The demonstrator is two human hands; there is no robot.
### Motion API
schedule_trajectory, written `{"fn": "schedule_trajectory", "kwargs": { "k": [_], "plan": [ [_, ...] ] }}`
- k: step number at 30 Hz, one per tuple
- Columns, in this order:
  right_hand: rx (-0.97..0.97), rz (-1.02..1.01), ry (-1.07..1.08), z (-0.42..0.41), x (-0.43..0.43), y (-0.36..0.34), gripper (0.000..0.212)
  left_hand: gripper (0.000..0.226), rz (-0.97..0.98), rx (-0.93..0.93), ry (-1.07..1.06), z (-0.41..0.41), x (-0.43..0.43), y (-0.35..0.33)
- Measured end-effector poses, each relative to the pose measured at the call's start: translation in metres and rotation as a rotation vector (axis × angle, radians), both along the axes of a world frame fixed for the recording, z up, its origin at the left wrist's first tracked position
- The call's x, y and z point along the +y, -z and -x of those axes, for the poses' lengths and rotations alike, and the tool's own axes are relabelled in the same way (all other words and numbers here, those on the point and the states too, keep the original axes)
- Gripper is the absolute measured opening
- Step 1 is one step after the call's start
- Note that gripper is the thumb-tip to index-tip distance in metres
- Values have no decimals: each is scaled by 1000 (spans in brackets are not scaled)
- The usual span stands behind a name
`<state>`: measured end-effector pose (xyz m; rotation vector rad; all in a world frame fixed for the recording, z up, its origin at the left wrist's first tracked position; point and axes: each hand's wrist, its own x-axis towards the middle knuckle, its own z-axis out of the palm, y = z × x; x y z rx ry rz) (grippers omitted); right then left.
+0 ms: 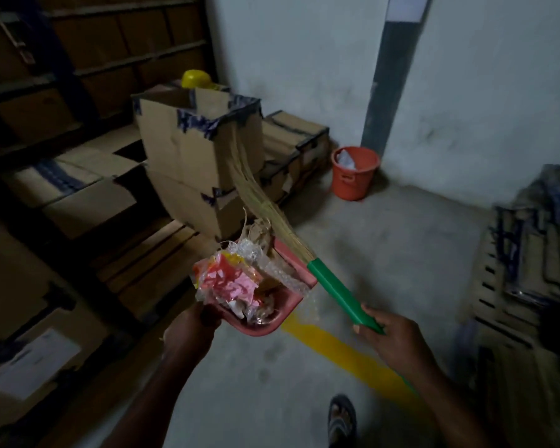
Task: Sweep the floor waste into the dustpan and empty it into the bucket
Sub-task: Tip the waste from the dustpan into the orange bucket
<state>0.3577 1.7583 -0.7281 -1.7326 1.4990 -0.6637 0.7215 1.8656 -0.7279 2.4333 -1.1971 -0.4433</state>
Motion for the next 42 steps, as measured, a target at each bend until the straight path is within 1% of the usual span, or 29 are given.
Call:
{"fn": "schedule_trajectory", "kwargs": {
  "k": [6,10,13,15,16,18,19,22,26,29,31,33,36,37,39,40,42],
  "plan": [
    [46,25,6,47,-113,-12,49,6,-26,35,39,41,-123,2],
    [62,25,6,75,-178,-24,60,12,4,70,85,67,-202,-6],
    [83,38,45,87,-217,-31,50,16,1,94,106,83,-254,-15],
    [97,42,77,91,-244,-31,49,9,-35,86,125,87,-292,-18],
    [107,35,90,93,-257,-29,50,5,-51,84,143,87,-311,-17],
    [110,13,107,94,-285,-23,52,7,-66,87,157,85,-348,-15],
    [107,1,118,94,-300,-21,52,3,-64,88,156,84,-367,-14],
    [112,-17,137,91,-352,-11,52,9,-69,95,173,73,-432,-1],
    [131,-29,165,82,-430,-2,53,5,-79,91,231,62,-527,10],
    [189,-52,172,72,-486,-3,52,9,-95,77,269,57,-598,6],
    [216,-56,193,64,-526,-4,53,5,-114,70,281,48,-650,7],
    [220,-64,213,58,-563,-6,51,12,-133,23,306,42,-699,9],
    [230,-65,257,57,-617,-8,50,17,-95,-1,372,48,-766,4],
    [219,-78,269,59,-636,-8,51,18,-85,4,387,52,-788,2],
    [168,-91,291,65,-680,-4,60,21,-88,13,395,57,-833,5],
    [154,-87,299,69,-703,-1,63,25,-95,19,389,59,-857,11],
    [167,-95,287,78,-754,5,53,42,-104,17,376,63,-909,26]
  ]
}}
